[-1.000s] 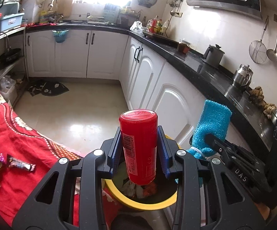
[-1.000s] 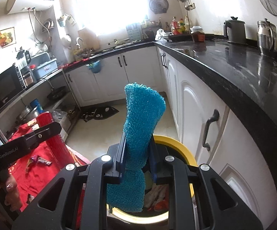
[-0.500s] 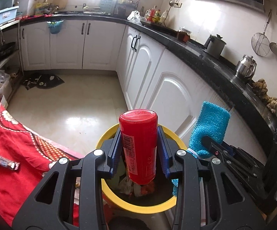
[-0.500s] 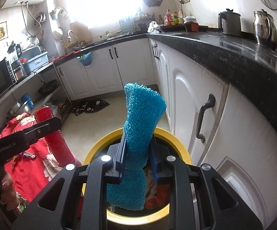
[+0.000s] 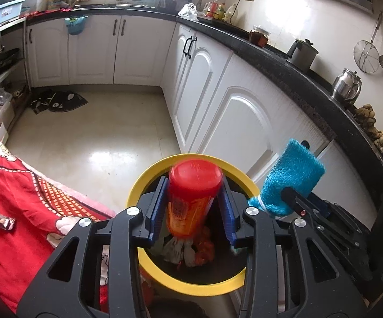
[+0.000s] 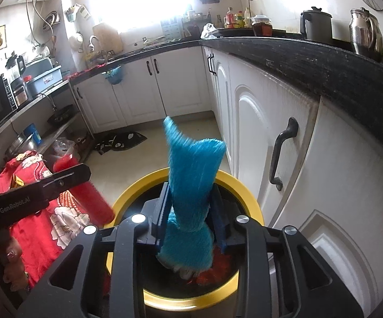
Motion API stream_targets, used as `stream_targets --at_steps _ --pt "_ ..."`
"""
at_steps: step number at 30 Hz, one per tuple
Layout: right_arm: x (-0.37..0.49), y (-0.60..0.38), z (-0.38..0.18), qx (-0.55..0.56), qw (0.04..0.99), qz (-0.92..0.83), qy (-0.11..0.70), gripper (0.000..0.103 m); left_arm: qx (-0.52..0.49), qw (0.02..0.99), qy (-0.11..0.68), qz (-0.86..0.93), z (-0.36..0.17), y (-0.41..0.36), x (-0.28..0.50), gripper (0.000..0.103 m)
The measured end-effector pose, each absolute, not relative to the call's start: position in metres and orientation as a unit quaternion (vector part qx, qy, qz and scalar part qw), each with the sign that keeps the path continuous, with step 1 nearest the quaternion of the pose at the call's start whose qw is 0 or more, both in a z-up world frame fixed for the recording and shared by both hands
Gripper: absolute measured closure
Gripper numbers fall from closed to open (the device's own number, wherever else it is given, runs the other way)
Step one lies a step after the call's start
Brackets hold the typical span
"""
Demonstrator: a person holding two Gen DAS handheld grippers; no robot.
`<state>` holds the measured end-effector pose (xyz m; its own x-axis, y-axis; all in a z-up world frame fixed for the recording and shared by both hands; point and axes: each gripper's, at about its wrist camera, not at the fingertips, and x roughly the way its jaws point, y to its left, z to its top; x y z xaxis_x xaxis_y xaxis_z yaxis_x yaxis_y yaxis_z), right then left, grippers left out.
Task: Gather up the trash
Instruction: 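Open both tools to drop the red can and blue scrubber into the bin, then move both open tools back toward the candy wrappers on the bed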
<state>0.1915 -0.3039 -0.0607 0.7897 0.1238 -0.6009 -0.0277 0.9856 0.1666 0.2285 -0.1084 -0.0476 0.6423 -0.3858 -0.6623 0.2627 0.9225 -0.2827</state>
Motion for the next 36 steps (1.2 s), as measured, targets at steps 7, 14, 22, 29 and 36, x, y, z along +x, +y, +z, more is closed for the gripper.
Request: stream_targets --at_steps 7,14,22,29,36 --pt "0.189 -0.304 -0.057 0.076 0.944 0.042 0.317 0.066 -0.083 0.905 0.382 -0.168 -0.044 -0.099 0.225 0.055" --pt "0.182 -0.304 -0.05 0.081 0.947 0.045 0.308 0.047 -0.085 0.91 0.377 -0.148 -0.037 -0.086 0.219 0.031" --pt "0.171 -0.303 -0.037 0.093 0.951 0.049 0.292 0.028 -0.091 0.916 0.368 -0.132 -0.025 -0.07 0.208 0.011" --pt "0.165 -0.296 -0.025 0.092 0.953 0.061 0.281 0.025 -0.092 0.924 0.353 -0.114 -0.013 -0.054 0.194 0.011" --pt "0.158 -0.283 -0.017 0.089 0.954 0.079 0.275 0.024 -0.096 0.932 0.336 -0.096 -0.001 -0.034 0.18 0.011"
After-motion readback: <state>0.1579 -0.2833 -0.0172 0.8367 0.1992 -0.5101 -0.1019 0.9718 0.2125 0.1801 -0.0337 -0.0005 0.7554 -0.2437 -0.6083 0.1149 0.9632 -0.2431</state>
